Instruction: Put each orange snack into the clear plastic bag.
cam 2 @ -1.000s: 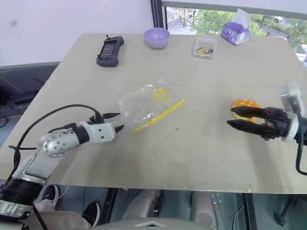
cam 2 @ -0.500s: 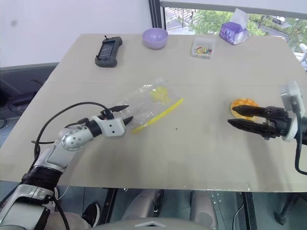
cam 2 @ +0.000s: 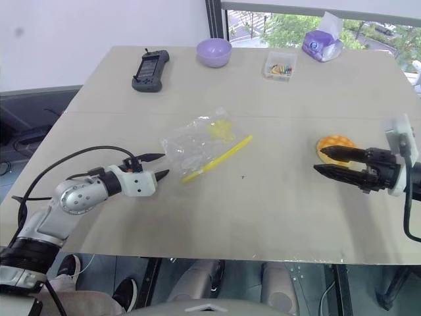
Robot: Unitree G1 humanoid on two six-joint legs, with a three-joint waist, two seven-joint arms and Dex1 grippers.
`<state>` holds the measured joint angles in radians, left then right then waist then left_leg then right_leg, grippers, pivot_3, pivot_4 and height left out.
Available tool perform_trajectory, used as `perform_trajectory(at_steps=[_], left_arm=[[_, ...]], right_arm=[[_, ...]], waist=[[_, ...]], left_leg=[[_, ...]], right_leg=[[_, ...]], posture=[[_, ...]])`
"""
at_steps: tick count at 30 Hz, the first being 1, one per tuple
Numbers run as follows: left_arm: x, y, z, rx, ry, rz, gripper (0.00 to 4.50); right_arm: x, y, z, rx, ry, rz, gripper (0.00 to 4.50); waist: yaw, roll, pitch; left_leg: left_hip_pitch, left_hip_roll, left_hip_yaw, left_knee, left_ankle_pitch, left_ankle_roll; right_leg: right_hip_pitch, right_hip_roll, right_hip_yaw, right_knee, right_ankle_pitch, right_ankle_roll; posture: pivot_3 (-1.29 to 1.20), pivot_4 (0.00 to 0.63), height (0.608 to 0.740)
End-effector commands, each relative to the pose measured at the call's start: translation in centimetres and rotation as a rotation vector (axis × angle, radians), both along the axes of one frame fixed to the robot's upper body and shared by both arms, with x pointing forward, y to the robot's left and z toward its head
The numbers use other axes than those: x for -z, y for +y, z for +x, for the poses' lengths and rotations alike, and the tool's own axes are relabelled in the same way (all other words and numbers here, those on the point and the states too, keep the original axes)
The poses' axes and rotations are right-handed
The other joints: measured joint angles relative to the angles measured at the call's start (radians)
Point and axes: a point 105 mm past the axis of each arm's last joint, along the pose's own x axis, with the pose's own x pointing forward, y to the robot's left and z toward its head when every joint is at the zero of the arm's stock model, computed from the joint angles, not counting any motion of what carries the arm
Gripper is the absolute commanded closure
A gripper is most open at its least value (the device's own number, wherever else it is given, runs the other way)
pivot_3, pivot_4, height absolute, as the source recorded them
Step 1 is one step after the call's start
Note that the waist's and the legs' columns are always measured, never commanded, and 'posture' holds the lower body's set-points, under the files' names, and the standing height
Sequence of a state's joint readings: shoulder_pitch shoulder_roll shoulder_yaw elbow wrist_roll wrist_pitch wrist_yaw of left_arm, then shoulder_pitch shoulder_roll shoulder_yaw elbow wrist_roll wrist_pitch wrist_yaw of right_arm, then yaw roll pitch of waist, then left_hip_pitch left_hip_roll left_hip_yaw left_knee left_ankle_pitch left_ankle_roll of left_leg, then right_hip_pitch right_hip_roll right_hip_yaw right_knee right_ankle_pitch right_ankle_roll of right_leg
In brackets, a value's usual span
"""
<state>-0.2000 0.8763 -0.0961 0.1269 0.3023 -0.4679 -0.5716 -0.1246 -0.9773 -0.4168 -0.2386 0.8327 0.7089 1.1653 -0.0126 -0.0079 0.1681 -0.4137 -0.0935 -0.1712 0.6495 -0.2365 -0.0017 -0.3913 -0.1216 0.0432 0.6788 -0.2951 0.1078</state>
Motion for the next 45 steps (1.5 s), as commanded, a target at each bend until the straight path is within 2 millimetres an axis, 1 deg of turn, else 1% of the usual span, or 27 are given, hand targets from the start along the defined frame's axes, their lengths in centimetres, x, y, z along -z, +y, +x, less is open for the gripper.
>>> perform_trajectory(at_steps=[1, 5, 8, 10, 14, 16, 18, 19, 20, 21, 27, 31, 32, 36, 39, 43, 45], left_arm=[[-0.3, -1.2, 0.3, 0.03, -0.022, -0.01, 2.01], [0.2, -2.6, 1.5, 0.061, -0.064, 0.006, 2.01], [-0.1, -3.8, 2.4, 0.072, -0.105, -0.03, 2.01], [0.2, -4.1, 2.8, 0.075, -0.105, -0.034, 2.01], [0.9, -4.2, 3.1, 0.082, -0.094, -0.025, 2.01], [0.6, -4.2, 3.2, 0.09, -0.117, -0.034, 2.53], [0.5, -4.1, 3.3, 0.089, -0.124, -0.035, 3.3], [0.5, -4.1, 3.4, 0.087, -0.123, -0.032, 3.83], [0.6, -4.1, 3.4, 0.086, -0.123, -0.03, 4.24], [0.6, -4.1, 3.4, 0.086, -0.123, -0.029, 4.49], [-0.2, -4.4, 3.7, 0.074, -0.144, -0.072, 4.49], [-2.3, -5.9, 3.6, 0.065, -0.15, -0.258, 4.49], [-2.7, -6.4, 3.5, 0.065, -0.136, -0.302, 4.49], [-4.4, -8.5, 2.8, 0.08, -0.068, -0.46, 4.49], [-5.3, -9.7, 1.8, 0.092, 0.014, -0.553, 4.49], [-6.4, -10.4, 1.0, 0.083, 0.1, -0.64, 4.49], [-7.0, -10.6, 0.9, 0.068, 0.136, -0.69, 4.49]], right_arm=[[-1.4, 0.1, 0.0, -0.001, -0.073, -0.013, 1.75], [-1.6, 0.1, 0.1, -0.003, -0.08, -0.016, 1.75], [-1.6, 0.0, 0.1, 0.0, -0.084, -0.019, 1.75], [-1.7, 0.0, 0.1, 0.004, -0.087, -0.02, 1.75], [-1.7, -0.1, 0.0, 0.014, -0.092, -0.022, 1.75], [-1.7, -0.2, -0.1, 0.017, -0.093, -0.023, 1.62], [-1.7, -0.2, -0.1, 0.019, -0.095, -0.024, 1.62], [-1.7, -0.2, 0.0, 0.02, -0.096, -0.025, 1.62], [-1.7, -0.2, 0.0, 0.021, -0.097, -0.025, 1.62], [-1.7, -0.2, 0.0, 0.022, -0.098, -0.025, 1.62], [-1.6, 0.0, 0.3, 0.017, -0.103, -0.022, 1.62], [-1.4, 0.8, 0.9, 0.012, -0.134, -0.03, 1.62], [-1.2, 1.2, 1.3, 0.022, -0.143, -0.033, 1.62], [0.9, 3.3, 3.4, 0.062, -0.226, -0.161, 1.62], [2.1, 4.7, 5.6, 0.107, -0.37, -0.306, 1.62], [2.9, 5.1, 8.4, 0.154, -0.576, -0.496, 1.62], [3.4, 5.5, 9.3, 0.138, -0.648, -0.567, 1.62]], waist=[[0.001, 0.0, 0.0], [0.002, 0.0, 0.0], [0.0, 0.0, 0.0], [-0.001, 0.0, -0.001], [-0.003, 0.0, -0.001], [-0.002, 0.0, -0.001], [-0.002, 0.001, -0.002], [-0.001, 0.001, -0.002], [-0.001, 0.002, -0.003], [0.0, 0.003, -0.004], [-0.001, 0.005, -0.006], [-0.001, 0.005, -0.006], [-0.001, 0.004, -0.006], [-0.008, 0.004, -0.006], [-0.019, 0.004, -0.006], [-0.03, 0.004, -0.006], [-0.029, 0.003, -0.006]], left_leg=[[0.0, 0.0, 0.0, 0.0, 0.0, 0.0], [0.0, -0.001, 0.0, 0.0, 0.0, 0.0], [0.0, -0.001, 0.0, 0.001, 0.0, 0.0], [0.0, -0.001, 0.0, 0.001, 0.0, 0.0], [0.0, -0.001, 0.0, 0.001, 0.0, 0.0], [0.0, -0.001, 0.0, 0.001, 0.0, 0.0], [0.0, -0.001, 0.0, 0.001, 0.0, 0.0], [0.0, -0.001, 0.0, 0.001, 0.0, 0.0], [0.0, -0.001, 0.0, 0.001, 0.0, 0.0], [0.0, -0.001, 0.0, 0.001, 0.0, 0.0], [0.001, -0.002, 0.0, 0.002, 0.0, 0.0], [0.001, -0.002, 0.0, 0.002, 0.0, 0.0], [0.0, -0.002, -0.001, 0.003, 0.0, 0.0], [-0.001, -0.002, -0.001, 0.003, 0.002, -0.004], [-0.001, -0.001, 0.0, 0.003, 0.003, -0.004], [-0.001, -0.003, 0.0, 0.003, 0.003, -0.004], [-0.001, -0.003, 0.0, 0.003, 0.003, -0.004]], right_leg=[[0.0, 0.0, 0.0, 0.0, 0.0, 0.0], [0.0, 0.0, 0.0, 0.0, 0.0, 0.0], [0.0, 0.0, 0.0, 0.0, 0.0, 0.0], [0.0, 0.0, 0.0, 0.0, 0.0, 0.0], [0.0, 0.0, 0.0, 0.001, 0.0, 0.0], [0.0, 0.0, 0.0, 0.001, 0.0, 0.0], [0.0, 0.0, 0.0, 0.001, 0.0, 0.0], [0.0, 0.0, 0.0, 0.001, 0.0, 0.0], [0.0, 0.0, 0.0, 0.001, 0.0, 0.0], [0.001, 0.0, 0.0, 0.001, 0.0, 0.0], [0.001, 0.0, 0.0, 0.001, 0.0, 0.0], [0.001, -0.001, 0.0, 0.001, 0.0, 0.0], [0.001, -0.001, 0.0, 0.001, 0.0, 0.0], [0.0, -0.001, 0.0, 0.002, 0.0, 0.0], [-0.001, 0.0, 0.0, 0.002, 0.0, 0.0], [-0.001, 0.0, 0.001, 0.002, 0.0, 0.0], [-0.001, 0.0, 0.001, 0.002, 0.0, 0.0]], posture=[[0.0, 0.15, 0.74], [0.0, 0.15, 0.74], [0.0, 0.15, 0.74], [0.0, 0.15, 0.74], [0.0, 0.15, 0.74], [0.0, 0.15, 0.74], [0.0, 0.15, 0.74], [0.0, 0.15, 0.74], [0.0, 0.15, 0.74], [0.0, 0.15, 0.74], [0.0, 0.15, 0.74], [0.0, 0.15, 0.74], [0.0, 0.15, 0.74], [0.0, 0.15, 0.74], [0.0, 0.15, 0.74], [0.0, 0.15, 0.74], [0.0, 0.15, 0.74]])
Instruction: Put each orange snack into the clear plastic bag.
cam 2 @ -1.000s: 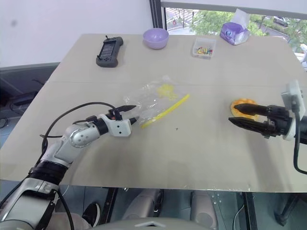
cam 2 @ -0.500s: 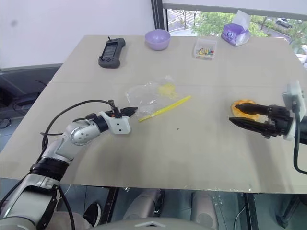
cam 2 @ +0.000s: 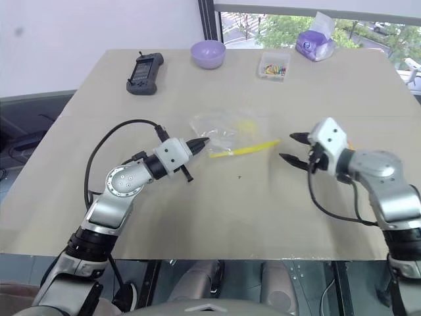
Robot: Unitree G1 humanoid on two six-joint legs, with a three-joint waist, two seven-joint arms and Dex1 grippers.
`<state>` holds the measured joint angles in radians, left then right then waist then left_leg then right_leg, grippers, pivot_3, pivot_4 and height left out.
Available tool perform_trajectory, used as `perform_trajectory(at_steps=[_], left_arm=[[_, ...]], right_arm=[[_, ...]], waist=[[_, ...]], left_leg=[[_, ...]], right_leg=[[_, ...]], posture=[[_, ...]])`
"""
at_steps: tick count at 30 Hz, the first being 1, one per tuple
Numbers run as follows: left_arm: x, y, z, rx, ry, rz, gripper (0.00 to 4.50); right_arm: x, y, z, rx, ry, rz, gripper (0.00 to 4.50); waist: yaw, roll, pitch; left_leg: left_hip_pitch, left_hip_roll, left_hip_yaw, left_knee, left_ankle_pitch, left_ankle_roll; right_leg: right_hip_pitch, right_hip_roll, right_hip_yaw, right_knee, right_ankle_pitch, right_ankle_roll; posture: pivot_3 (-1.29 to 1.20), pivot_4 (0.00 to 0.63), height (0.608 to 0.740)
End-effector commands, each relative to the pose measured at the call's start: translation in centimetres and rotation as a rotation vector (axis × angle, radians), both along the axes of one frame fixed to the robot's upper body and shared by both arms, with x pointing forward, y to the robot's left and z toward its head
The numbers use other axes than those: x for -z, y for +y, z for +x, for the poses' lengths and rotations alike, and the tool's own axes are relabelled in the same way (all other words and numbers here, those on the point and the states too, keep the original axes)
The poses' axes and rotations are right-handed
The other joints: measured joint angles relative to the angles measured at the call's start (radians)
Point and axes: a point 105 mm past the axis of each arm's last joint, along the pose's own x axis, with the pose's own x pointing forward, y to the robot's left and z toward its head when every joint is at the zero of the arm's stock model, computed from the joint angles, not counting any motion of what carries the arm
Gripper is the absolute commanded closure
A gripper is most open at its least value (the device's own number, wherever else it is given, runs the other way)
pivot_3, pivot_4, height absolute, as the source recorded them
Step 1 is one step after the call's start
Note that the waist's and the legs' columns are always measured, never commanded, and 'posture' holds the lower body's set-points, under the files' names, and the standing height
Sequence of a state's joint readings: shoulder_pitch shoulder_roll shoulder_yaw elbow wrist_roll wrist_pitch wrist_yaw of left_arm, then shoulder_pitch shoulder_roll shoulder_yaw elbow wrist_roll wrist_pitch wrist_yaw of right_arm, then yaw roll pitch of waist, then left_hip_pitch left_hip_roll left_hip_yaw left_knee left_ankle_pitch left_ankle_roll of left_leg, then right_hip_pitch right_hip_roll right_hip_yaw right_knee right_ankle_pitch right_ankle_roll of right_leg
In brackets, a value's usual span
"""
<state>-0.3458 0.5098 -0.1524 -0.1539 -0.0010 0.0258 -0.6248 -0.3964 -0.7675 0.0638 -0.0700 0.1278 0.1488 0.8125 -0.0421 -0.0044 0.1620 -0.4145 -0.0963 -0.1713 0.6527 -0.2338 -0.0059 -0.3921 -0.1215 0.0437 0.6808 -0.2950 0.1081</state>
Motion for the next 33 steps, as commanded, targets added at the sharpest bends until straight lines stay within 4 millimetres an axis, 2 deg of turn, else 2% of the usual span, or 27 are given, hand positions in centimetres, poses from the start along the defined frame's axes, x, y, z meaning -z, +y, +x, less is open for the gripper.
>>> perform_trajectory(at_steps=[1, 7, 11, 16, 19, 24, 27, 28, 29, 31, 33], left_arm=[[-2.2, -0.1, -0.5, -0.002, 0.026, -0.096, 4.49], [-2.6, -0.3, -0.7, -0.017, 0.074, -0.14, 4.49], [-2.5, -0.4, -0.7, -0.02, 0.095, -0.155, 4.49], [-2.5, -0.5, -0.8, -0.017, 0.114, -0.177, 4.49], [-2.5, -0.6, -1.0, -0.009, 0.123, -0.183, 4.49], [-2.6, -0.4, -1.1, -0.008, 0.128, -0.183, 4.49], [-2.8, -0.4, -1.2, -0.006, 0.13, -0.19, 4.5], [-2.8, -0.4, -1.3, -0.006, 0.131, -0.191, 4.5], [-2.8, -0.4, -1.3, -0.007, 0.132, -0.191, 4.5], [-2.7, -0.3, -1.3, -0.008, 0.134, -0.191, 4.5], [-2.6, -0.1, -1.3, -0.016, 0.133, -0.18, 4.5]], right_arm=[[0.0, 0.7, 1.1, -0.029, -0.155, -0.131, 1.62], [2.7, 2.0, 1.1, -0.126, -0.14, -0.223, 1.62], [3.7, 2.9, 1.6, -0.13, -0.129, -0.204, 1.62], [3.9, 3.2, 3.3, -0.06, -0.159, -0.182, 1.62], [4.2, 3.8, 3.9, -0.055, -0.163, -0.175, 1.62], [4.3, 3.8, 4.6, -0.025, -0.185, -0.178, 1.62], [3.8, 3.9, 5.0, -0.007, -0.208, -0.156, 2.38], [3.8, 4.0, 5.1, -0.01, -0.211, -0.154, 2.94], [3.8, 4.0, 5.1, -0.011, -0.213, -0.154, 3.28], [3.8, 3.9, 5.1, -0.009, -0.217, -0.155, 4.38], [3.6, 3.7, 5.1, -0.005, -0.223, -0.154, 4.45]], waist=[[0.0, 0.0, 0.0], [0.0, 0.0, 0.0], [-0.001, 0.0, 0.0], [-0.001, 0.0, 0.0], [0.0, 0.0, 0.0], [0.0, 0.0, 0.0], [-0.001, 0.0, 0.0], [-0.001, 0.0, 0.0], [-0.001, 0.0, 0.0], [-0.001, 0.0, 0.0], [-0.001, 0.0, 0.0]], left_leg=[[0.0, 0.0, 0.0, 0.0, 0.0, 0.0], [0.0, 0.001, 0.0, 0.0, 0.0, 0.0], [0.0, 0.001, 0.0, 0.0, 0.0, 0.0], [0.001, 0.001, 0.001, 0.0, 0.0, 0.0], [0.001, 0.002, 0.0, 0.0, 0.0, 0.0], [0.001, 0.002, 0.001, 0.0, 0.0, 0.0], [0.001, 0.002, 0.001, 0.0, 0.0, 0.0], [0.001, 0.002, 0.001, 0.0, 0.0, 0.0], [0.001, 0.002, 0.001, 0.0, 0.0, 0.0], [0.001, 0.002, 0.001, -0.001, 0.0, 0.0], [0.001, 0.002, 0.001, -0.001, 0.0, 0.0]], right_leg=[[0.0, 0.0, 0.0, 0.0, 0.0, 0.0], [0.0, 0.001, 0.0, -0.001, 0.0, 0.0], [0.0, 0.001, 0.0, -0.001, 0.0, 0.0], [0.0, 0.002, 0.001, 0.0, 0.0, 0.0], [0.0, 0.002, 0.001, -0.001, 0.0, 0.0], [0.0, 0.002, 0.001, -0.001, 0.0, 0.0], [0.0, 0.002, 0.001, -0.001, 0.0, 0.0], [0.0, 0.002, 0.001, -0.001, 0.0, 0.0], [0.0, 0.002, 0.002, -0.001, 0.0, 0.0], [0.0, 0.002, 0.001, -0.001, 0.0, 0.0], [0.0, 0.002, 0.002, -0.001, 0.0, 0.0]], posture=[[0.0, 0.15, 0.74], [0.0, 0.15, 0.74], [0.0, 0.15, 0.74], [0.0, 0.15, 0.74], [0.0, 0.15, 0.74], [0.0, 0.15, 0.74], [0.0, 0.15, 0.74], [0.0, 0.15, 0.74], [0.0, 0.15, 0.74], [0.0, 0.15, 0.74], [0.0, 0.15, 0.74]])
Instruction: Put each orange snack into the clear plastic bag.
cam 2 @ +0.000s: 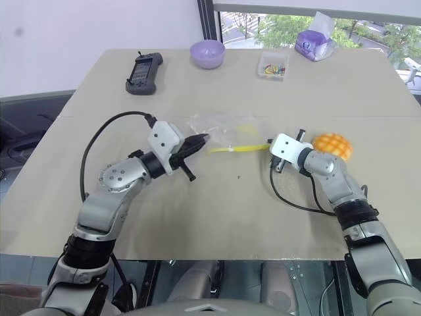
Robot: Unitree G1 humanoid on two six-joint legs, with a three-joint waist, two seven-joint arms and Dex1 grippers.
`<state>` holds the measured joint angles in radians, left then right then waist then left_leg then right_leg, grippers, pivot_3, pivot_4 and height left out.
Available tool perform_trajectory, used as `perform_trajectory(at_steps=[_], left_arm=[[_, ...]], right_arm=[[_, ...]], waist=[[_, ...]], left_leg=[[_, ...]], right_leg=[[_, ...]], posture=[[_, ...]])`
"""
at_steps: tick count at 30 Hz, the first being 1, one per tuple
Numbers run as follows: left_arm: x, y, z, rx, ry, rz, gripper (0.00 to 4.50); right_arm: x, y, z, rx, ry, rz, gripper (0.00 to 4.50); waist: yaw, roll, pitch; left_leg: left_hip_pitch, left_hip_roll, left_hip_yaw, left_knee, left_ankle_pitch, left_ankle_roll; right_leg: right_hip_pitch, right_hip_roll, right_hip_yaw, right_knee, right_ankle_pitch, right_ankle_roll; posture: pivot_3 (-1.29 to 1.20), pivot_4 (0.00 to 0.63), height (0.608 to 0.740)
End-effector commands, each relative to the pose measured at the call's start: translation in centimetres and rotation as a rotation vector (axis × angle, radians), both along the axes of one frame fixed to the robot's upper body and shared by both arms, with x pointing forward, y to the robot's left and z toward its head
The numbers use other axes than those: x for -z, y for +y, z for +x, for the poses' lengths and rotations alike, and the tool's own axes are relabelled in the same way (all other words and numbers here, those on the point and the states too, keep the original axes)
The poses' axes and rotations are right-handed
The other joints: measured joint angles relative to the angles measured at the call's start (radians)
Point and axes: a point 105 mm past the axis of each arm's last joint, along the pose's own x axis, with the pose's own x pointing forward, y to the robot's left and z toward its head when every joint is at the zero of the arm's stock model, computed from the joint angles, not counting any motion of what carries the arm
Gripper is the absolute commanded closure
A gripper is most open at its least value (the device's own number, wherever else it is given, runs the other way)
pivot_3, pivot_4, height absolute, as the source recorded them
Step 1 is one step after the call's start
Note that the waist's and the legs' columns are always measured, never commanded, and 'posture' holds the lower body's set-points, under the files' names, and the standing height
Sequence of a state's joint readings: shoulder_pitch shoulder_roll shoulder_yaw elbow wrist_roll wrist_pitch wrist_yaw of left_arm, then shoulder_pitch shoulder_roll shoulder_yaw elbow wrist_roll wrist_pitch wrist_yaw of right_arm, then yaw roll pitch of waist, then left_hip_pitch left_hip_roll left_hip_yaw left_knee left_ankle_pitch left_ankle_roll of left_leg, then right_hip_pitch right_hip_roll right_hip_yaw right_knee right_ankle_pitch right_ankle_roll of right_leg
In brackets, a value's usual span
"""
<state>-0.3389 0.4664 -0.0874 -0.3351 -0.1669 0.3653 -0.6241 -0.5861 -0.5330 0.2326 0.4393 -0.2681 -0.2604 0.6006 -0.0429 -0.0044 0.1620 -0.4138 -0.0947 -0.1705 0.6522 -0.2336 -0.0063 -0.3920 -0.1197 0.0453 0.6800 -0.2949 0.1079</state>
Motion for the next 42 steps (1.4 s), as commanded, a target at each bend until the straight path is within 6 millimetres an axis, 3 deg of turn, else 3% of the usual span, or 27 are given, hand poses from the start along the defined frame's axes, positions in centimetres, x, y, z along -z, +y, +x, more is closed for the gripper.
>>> perform_trajectory(at_steps=[1, 9, 12, 14, 16, 24, 42], left_arm=[[-0.9, 0.3, -0.5, 0.001, -0.049, 0.011, 4.5], [1.1, 0.8, -1.2, 0.029, -0.206, 0.29, 4.5], [1.2, 1.1, -1.1, 0.024, -0.266, 0.339, 3.24], [1.1, 1.0, -1.0, 0.028, -0.331, 0.373, 2.08], [0.9, 0.6, -1.3, 0.039, -0.371, 0.374, 1.43], [2.1, -1.0, -2.4, 0.128, -0.36, 0.391, 1.43], [0.8, -2.7, -3.5, 0.186, -0.349, 0.324, 1.43]], right_arm=[[-2.1, 0.0, 0.2, -0.01, -0.069, 0.026, 4.45], [-4.6, -0.2, 0.2, -0.011, -0.088, -0.004, 4.45], [-5.2, 0.0, 0.2, 0.004, -0.089, -0.019, 4.5], [-5.3, 0.2, 0.1, 0.003, -0.088, -0.03, 4.5], [-5.3, 0.2, 0.0, 0.003, -0.083, -0.034, 4.5], [-5.5, 0.7, 0.1, 0.036, -0.066, -0.036, 4.5], [-7.5, 1.9, 1.1, 0.197, -0.15, 0.044, 4.5]], waist=[[0.0, 0.0, 0.0], [0.0, 0.0, 0.0], [0.002, 0.0, 0.0], [0.002, 0.0, 0.0], [0.002, 0.0, 0.0], [0.0, 0.0, 0.0], [-0.001, 0.0, 0.0]], left_leg=[[0.0, 0.0, 0.0, 0.0, 0.0, 0.0], [0.0, 0.0, 0.001, -0.001, 0.0, 0.0], [0.0, 0.0, 0.0, -0.001, 0.0, 0.0], [0.0, 0.0, 0.0, -0.001, 0.0, 0.0], [0.0, 0.0, 0.0, -0.001, 0.0, 0.0], [0.0, -0.001, 0.001, -0.001, 0.0, 0.0], [-0.001, -0.001, 0.001, -0.001, 0.0, 0.0]], right_leg=[[0.0, 0.0, 0.0, 0.0, 0.0, 0.0], [0.0, 0.0, 0.001, 0.0, 0.0, 0.0], [0.0, 0.0, 0.0, 0.0, 0.0, 0.0], [-0.001, 0.0, 0.0, 0.0, 0.0, 0.0], [-0.001, 0.0, 0.001, 0.0, 0.0, 0.0], [-0.001, 0.0, 0.001, 0.0, 0.0, 0.0], [-0.002, 0.0, 0.001, 0.0, 0.0, 0.0]], posture=[[0.0, 0.15, 0.74], [0.0, 0.15, 0.74], [0.0, 0.15, 0.74], [0.0, 0.15, 0.74], [0.0, 0.15, 0.74], [0.0, 0.15, 0.74], [0.0, 0.15, 0.74]])
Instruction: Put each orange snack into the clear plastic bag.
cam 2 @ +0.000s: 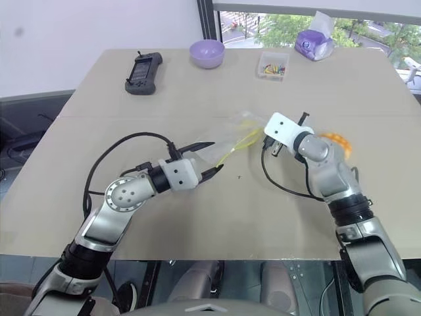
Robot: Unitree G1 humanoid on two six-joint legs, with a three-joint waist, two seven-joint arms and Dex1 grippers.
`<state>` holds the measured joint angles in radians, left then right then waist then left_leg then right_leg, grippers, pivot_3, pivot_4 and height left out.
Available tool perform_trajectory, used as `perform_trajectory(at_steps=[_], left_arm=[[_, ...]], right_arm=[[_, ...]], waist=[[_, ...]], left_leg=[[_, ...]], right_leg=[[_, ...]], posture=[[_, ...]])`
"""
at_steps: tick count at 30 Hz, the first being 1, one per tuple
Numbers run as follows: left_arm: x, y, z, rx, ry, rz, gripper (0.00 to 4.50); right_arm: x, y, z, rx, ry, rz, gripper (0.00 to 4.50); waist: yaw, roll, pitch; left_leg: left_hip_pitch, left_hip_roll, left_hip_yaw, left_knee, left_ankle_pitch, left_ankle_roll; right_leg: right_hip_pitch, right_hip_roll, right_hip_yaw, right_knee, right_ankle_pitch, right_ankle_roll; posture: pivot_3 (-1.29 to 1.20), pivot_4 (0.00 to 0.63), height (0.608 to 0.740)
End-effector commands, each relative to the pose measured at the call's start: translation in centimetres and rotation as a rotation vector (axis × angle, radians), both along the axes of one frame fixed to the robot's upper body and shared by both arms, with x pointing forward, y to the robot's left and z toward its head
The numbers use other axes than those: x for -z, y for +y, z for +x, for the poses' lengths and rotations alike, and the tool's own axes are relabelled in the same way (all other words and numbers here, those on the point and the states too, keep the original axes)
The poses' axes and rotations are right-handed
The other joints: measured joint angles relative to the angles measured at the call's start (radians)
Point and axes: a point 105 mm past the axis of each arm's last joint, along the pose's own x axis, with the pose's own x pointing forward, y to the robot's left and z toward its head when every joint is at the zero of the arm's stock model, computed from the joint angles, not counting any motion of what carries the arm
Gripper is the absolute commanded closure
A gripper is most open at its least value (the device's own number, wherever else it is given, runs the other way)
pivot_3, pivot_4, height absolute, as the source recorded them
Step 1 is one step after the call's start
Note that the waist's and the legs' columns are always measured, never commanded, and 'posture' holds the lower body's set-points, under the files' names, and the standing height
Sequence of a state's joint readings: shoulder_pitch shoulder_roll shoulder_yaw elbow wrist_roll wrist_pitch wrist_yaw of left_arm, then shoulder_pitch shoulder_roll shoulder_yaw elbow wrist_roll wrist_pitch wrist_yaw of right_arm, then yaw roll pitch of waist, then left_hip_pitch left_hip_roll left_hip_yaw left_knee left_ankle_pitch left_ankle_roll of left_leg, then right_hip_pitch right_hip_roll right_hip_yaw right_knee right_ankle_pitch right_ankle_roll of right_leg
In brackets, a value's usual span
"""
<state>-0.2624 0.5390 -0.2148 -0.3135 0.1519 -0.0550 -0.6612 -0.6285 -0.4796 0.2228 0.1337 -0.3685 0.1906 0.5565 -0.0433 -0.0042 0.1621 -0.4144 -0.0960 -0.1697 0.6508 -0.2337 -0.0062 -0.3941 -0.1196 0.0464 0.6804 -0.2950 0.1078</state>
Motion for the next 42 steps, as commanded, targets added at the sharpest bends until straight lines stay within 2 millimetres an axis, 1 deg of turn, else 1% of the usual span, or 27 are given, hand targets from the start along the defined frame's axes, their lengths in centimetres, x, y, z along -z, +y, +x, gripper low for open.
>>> perform_trajectory(at_steps=[1, 6, 14, 19, 24, 35, 42], left_arm=[[-1.0, -0.7, -1.0, 0.05, -0.02, -0.01, 1.43], [-0.7, -0.8, -1.7, 0.07, 0.009, 0.002, 1.43], [-0.6, 0.2, -0.1, -0.047, -0.037, 0.026, 1.43], [-0.6, 0.3, 0.4, -0.082, -0.068, 0.027, 1.43], [-0.5, 0.3, 0.6, -0.089, -0.071, 0.028, 1.43], [-1.0, -0.1, 1.0, -0.09, -0.076, -0.005, 1.43], [-0.7, 0.0, 1.1, -0.096, -0.067, 0.0, 1.43]], right_arm=[[-2.9, 0.7, 0.1, 0.015, -0.097, 0.044, 4.5], [-3.5, 0.3, 0.5, 0.069, -0.116, 0.09, 4.5], [-3.0, 0.7, 0.1, 0.064, -0.083, 0.082, 4.5], [-2.5, 1.0, -0.3, 0.077, -0.044, 0.087, 4.5], [-2.4, 1.1, -0.6, 0.083, -0.032, 0.093, 4.5], [-2.1, 1.8, -1.0, 0.073, -0.008, 0.094, 4.5], [-2.2, 1.9, -1.0, 0.07, -0.005, 0.096, 4.5]], waist=[[0.0, 0.0, 0.0], [0.0, 0.0, 0.0], [0.0, 0.0, 0.0], [0.0, 0.0, 0.0], [0.001, 0.0, 0.0], [0.0, 0.0, 0.0], [0.0, 0.0, 0.0]], left_leg=[[0.0, 0.0, 0.0, 0.0, 0.0, 0.0], [0.0, 0.0, 0.0, 0.0, 0.0, 0.0], [0.0, 0.0, 0.0, 0.0, 0.0, 0.0], [0.0, 0.0, 0.0, 0.0, 0.0, 0.0], [0.0, 0.0, 0.0, 0.0, 0.0, 0.0], [0.0, 0.0, 0.0, 0.0, 0.0, 0.0], [0.0, 0.0, 0.0, 0.0, 0.0, 0.0]], right_leg=[[0.0, 0.0, 0.0, 0.0, 0.0, 0.0], [0.0, 0.0, 0.0, 0.0, 0.0, 0.0], [0.0, 0.0, 0.0, 0.0, 0.0, 0.0], [0.0, 0.0, 0.0, 0.0, 0.0, 0.0], [0.0, 0.0, 0.0, 0.0, 0.0, 0.0], [0.0, 0.0, 0.0, 0.0, 0.0, 0.0], [0.0, 0.0, 0.0, 0.0, 0.0, 0.0]], posture=[[0.0, 0.15, 0.74], [0.0, 0.15, 0.74], [0.0, 0.15, 0.74], [0.0, 0.15, 0.74], [0.0, 0.15, 0.74], [0.0, 0.15, 0.74], [0.0, 0.15, 0.74]])
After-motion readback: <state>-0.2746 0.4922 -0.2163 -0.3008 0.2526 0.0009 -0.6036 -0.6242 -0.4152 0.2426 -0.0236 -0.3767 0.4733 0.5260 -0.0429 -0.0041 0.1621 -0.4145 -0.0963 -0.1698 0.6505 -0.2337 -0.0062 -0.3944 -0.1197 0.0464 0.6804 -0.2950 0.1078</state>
